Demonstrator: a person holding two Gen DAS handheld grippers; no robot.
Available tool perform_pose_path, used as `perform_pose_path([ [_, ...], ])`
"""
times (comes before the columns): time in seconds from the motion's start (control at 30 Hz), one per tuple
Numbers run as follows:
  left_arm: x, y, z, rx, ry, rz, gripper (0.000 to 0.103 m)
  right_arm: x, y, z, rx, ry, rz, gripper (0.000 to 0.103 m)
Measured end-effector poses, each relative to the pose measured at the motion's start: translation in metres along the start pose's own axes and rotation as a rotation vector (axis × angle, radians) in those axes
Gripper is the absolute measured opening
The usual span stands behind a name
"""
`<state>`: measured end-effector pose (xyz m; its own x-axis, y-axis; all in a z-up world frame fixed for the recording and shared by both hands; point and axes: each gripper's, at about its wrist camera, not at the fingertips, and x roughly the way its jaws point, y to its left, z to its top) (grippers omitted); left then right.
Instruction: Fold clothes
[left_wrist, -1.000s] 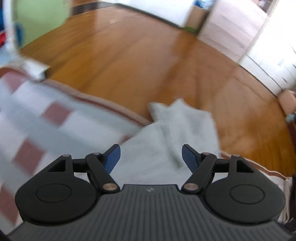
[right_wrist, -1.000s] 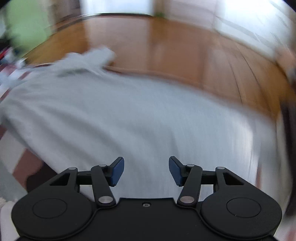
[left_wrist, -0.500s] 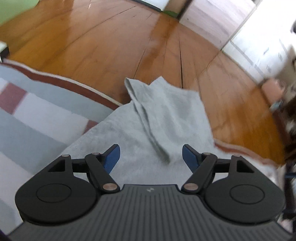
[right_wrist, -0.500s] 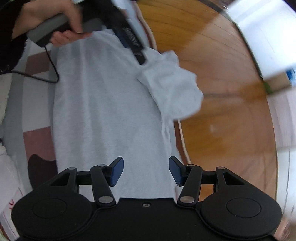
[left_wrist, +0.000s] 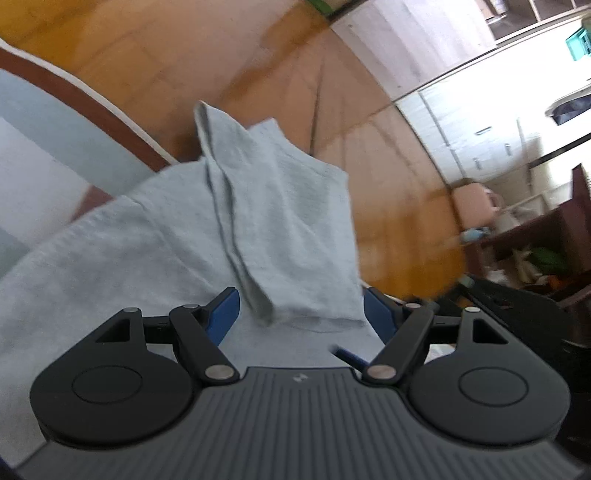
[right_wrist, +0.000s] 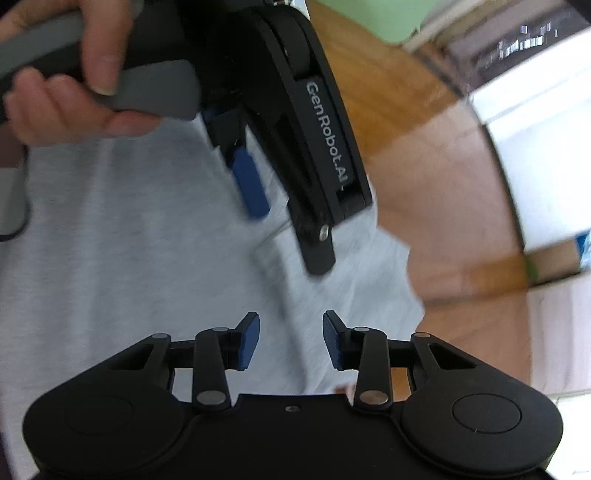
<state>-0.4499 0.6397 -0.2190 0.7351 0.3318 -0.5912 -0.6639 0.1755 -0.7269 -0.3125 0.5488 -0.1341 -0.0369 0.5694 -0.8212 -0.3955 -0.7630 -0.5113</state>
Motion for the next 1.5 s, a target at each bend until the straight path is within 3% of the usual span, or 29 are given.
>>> perform_pose_path([
  [0.07, 0.001, 0.001, 0.003, 0.003, -0.012, 0.044, 0.074, 0.014, 0.003, 0.003, -0.048, 0.005, 0.015, 0.039],
  [0.13, -0.001, -0.002, 0.004, 0.039, -0.053, 0.157, 0.074, 0.027, 0.004, 0.005, -0.085, 0.003, 0.020, 0.006],
  [0.2, -0.005, -0.004, 0.003, 0.058, -0.087, 0.178, 0.074, 0.035, -0.003, 0.005, -0.056, -0.018, 0.009, 0.002],
  [0.27, -0.011, -0.001, 0.003, 0.037, -0.105, 0.145, 0.074, 0.038, -0.026, 0.002, 0.088, -0.029, -0.037, 0.002],
  [0.37, -0.016, 0.007, 0.005, -0.004, -0.076, 0.154, 0.074, 0.030, -0.080, -0.011, 0.441, 0.026, -0.092, 0.002],
  [0.47, -0.015, 0.008, 0.005, 0.001, -0.079, 0.176, 0.074, 0.021, -0.123, -0.038, 0.783, 0.029, -0.012, 0.002],
  [0.6, -0.006, -0.001, 0.005, 0.068, -0.061, 0.215, 0.074, 0.053, -0.150, -0.076, 1.032, 0.183, -0.005, 0.005],
  [0.67, -0.001, -0.009, 0.004, 0.137, -0.059, 0.264, 0.074, 0.066, -0.155, -0.093, 1.139, 0.209, 0.046, 0.005],
  [0.77, 0.000, -0.023, 0.001, 0.272, -0.090, 0.377, 0.074, 0.072, -0.156, -0.117, 1.308, 0.162, 0.146, 0.014],
  [0.8, 0.001, -0.028, 0.000, 0.324, -0.101, 0.429, 0.074, 0.072, -0.154, -0.123, 1.362, 0.137, 0.192, 0.026],
  [0.83, 0.006, -0.033, -0.001, 0.394, -0.109, 0.516, 0.075, 0.072, -0.155, -0.129, 1.413, 0.109, 0.231, 0.039],
  [0.9, 0.019, -0.037, -0.002, 0.500, -0.084, 0.676, 0.078, 0.072, -0.155, -0.141, 1.512, 0.056, 0.306, 0.045],
  [0.97, 0.023, -0.032, 0.002, 0.490, -0.082, 0.704, 0.081, 0.068, -0.150, -0.154, 1.594, 0.017, 0.356, 0.051],
  [1.1, 0.021, -0.013, 0.033, 0.378, -0.117, 0.663, 0.081, 0.046, -0.134, -0.162, 1.596, -0.044, 0.432, 0.053],
  [1.17, 0.019, -0.007, 0.046, 0.358, -0.122, 0.608, 0.071, 0.040, -0.130, -0.163, 1.565, -0.064, 0.444, 0.053],
  [1.2, 0.016, -0.005, 0.049, 0.338, -0.122, 0.567, 0.057, 0.038, -0.128, -0.164, 1.551, -0.074, 0.445, 0.054],
  [1.23, 0.014, -0.003, 0.051, 0.322, -0.120, 0.522, 0.035, 0.037, -0.127, -0.164, 1.537, -0.083, 0.447, 0.055],
  [1.3, 0.011, -0.003, 0.052, 0.308, -0.109, 0.454, 0.020, 0.039, -0.129, -0.164, 1.511, -0.099, 0.452, 0.059],
  [1.4, 0.013, -0.005, 0.051, 0.344, -0.103, 0.471, 0.019, 0.059, -0.133, -0.154, 1.431, -0.080, 0.433, 0.068],
  [1.5, 0.010, -0.008, 0.050, 0.362, -0.135, 0.555, 0.019, 0.069, -0.133, -0.142, 1.361, -0.067, 0.416, 0.068],
])
